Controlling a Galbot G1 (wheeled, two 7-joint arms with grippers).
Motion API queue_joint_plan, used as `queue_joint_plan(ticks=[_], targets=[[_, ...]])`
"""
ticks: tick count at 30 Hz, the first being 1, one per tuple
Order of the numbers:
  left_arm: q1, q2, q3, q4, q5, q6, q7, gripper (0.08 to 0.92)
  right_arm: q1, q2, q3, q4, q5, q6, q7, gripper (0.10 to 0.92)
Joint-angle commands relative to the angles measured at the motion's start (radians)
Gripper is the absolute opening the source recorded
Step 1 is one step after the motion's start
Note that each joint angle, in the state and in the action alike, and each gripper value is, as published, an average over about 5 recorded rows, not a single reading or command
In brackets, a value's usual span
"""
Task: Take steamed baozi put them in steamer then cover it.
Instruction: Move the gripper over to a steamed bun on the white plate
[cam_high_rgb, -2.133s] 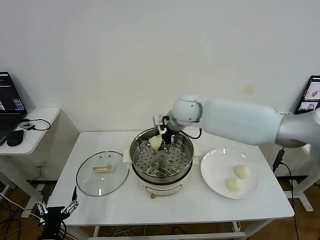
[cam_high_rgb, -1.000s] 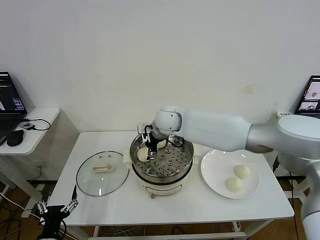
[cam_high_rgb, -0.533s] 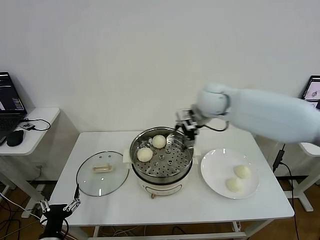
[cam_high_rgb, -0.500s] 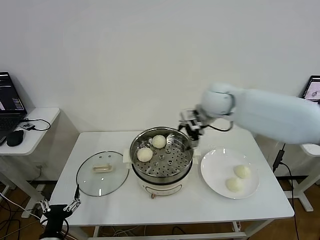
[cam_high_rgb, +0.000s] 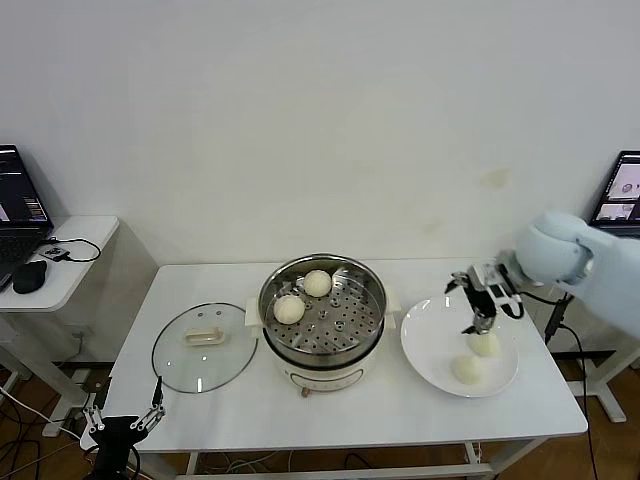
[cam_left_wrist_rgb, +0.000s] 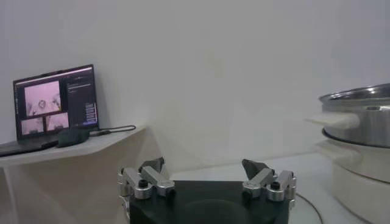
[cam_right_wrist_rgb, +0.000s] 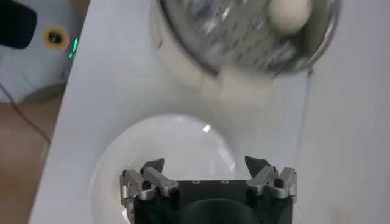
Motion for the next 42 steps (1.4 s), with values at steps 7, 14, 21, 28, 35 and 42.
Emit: queue_joint_plan(ticks=[7, 14, 21, 28, 35, 42], targets=[[0.002, 0.001, -0.013, 0.006, 0.0, 0.004, -0.001, 0.823, -0.464, -0.021, 0.292, -0.102, -0.182, 0.06, 0.02, 0.823], [0.005, 0.002, -0.025, 0.011, -0.004, 0.005, -0.001, 0.823, -0.484, 0.035, 0.299, -0.176, -0.194, 0.07, 0.039, 0.823], [0.005, 0.001, -0.031, 0.02, -0.005, 0.002, 0.0, 0.823, -0.501, 0.079, 0.307, -0.217, -0.211, 0.066, 0.052, 0.822], [0.002, 0.001, -0.031, 0.025, -0.005, 0.0, 0.0, 0.823, -0.504, 0.116, 0.314, -0.258, -0.215, 0.069, 0.067, 0.805], [0.002, 0.003, -0.033, 0.027, -0.004, -0.001, 0.0, 0.823, -0.506, 0.139, 0.321, -0.269, -0.209, 0.064, 0.069, 0.77], [0.002, 0.001, -0.031, 0.025, -0.004, -0.001, 0.0, 0.823, -0.502, 0.147, 0.32, -0.272, -0.203, 0.059, 0.062, 0.694]])
